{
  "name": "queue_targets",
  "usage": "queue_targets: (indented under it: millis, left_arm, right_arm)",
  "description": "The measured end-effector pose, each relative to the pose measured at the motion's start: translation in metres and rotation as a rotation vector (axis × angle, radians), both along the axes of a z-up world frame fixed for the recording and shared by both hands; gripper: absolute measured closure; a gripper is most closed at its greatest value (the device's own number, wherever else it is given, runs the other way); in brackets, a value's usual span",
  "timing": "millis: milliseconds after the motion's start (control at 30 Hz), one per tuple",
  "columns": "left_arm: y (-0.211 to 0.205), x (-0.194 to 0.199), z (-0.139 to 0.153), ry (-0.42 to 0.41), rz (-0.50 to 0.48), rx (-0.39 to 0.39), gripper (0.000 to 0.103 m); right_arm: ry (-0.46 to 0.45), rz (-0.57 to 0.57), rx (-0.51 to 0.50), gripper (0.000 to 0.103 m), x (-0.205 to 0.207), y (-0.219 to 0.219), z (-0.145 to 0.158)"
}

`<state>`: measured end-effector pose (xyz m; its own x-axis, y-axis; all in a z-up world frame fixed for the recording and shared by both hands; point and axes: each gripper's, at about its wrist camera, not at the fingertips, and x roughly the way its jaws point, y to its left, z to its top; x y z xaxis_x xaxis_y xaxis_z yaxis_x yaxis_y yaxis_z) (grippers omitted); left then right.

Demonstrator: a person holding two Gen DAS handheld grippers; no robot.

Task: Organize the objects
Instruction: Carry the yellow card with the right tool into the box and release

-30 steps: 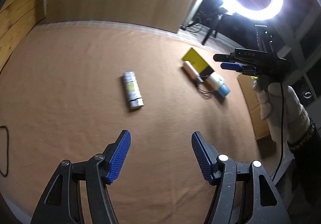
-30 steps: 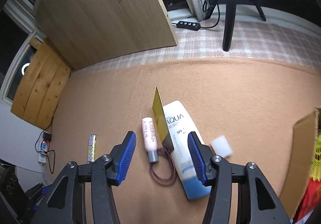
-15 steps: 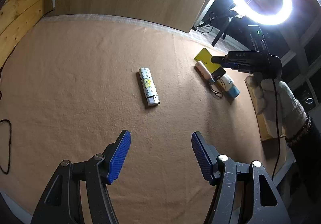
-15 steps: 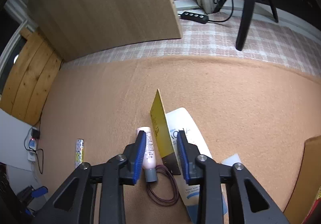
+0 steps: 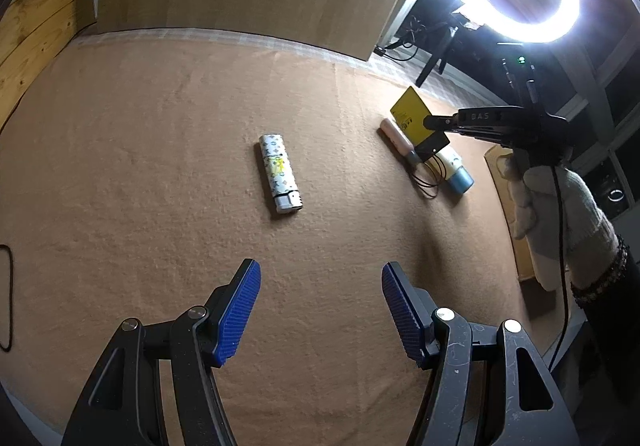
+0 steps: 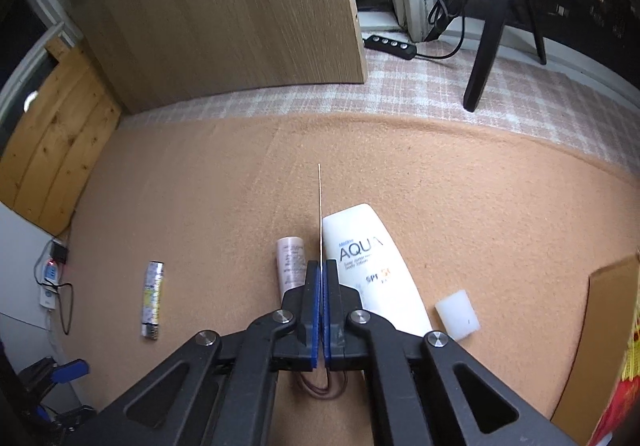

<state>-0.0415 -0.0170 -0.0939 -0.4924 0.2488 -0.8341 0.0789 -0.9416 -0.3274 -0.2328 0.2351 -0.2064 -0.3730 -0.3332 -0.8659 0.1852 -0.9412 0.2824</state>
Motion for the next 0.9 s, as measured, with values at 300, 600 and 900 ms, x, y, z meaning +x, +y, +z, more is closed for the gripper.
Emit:
queue_targets:
  millis: [300, 600, 900]
  left_arm:
    - [0.018, -0.010, 0.005, 0.014, -0.044, -0.002, 0.036]
    - [0.050, -0.023, 0.005, 0.015, -0.113, 0.006, 0.036]
    - [0.085, -0.034, 0.001, 0.012, -0.185, 0.013, 0.036]
  right_arm:
    - [0.067, -0.080, -0.102, 0.102, 0.049, 0.042, 0.032]
    - [0.142, -0.218, -0.131, 0.102, 0.129, 0.117, 0.065]
    - [0.163, -0.430, -0.100, 0.102, 0.195, 0.203, 0.071]
